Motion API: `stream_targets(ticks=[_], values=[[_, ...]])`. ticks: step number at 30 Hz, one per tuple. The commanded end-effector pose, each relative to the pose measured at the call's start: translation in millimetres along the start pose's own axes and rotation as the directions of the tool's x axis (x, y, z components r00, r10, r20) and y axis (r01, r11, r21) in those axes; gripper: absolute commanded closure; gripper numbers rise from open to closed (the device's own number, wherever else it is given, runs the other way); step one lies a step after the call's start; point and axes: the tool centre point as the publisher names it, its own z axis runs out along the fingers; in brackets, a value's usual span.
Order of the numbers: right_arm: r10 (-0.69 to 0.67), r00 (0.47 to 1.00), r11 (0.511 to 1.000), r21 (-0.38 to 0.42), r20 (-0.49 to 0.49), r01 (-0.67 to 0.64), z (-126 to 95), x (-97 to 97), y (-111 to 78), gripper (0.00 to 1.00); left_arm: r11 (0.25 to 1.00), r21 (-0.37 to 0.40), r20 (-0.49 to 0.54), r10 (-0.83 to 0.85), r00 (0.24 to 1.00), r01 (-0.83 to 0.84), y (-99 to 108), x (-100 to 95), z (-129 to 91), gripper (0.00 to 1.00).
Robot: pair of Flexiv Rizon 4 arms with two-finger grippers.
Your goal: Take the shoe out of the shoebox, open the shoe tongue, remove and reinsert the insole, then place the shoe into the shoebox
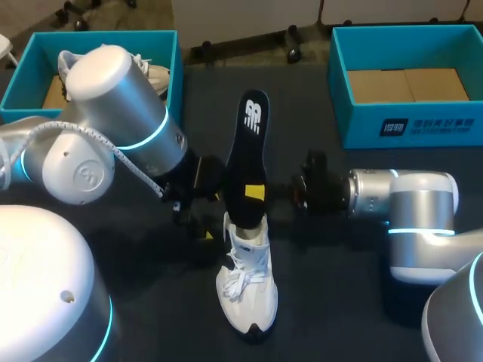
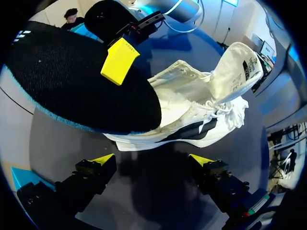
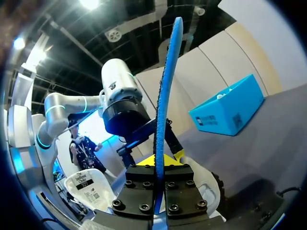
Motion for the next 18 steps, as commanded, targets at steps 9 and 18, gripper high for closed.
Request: stream_targets(ticks=[9,18], values=[[0.011,1.0,1.0,0.014,0.009,-0.011,7.0,0.4,-8.6,1.0,1.0,0.0,0.0,-0.006,1.0,0.006,0.7,0.4,6.1,0.0],[0.014,1.0,0.999,0.036,0.01,-0.014,8.6,4.8,-20.0,1.0,1.0,0.0,0.0,-0.006,1.0,0.006,0.7,0.4,6.1,0.0]])
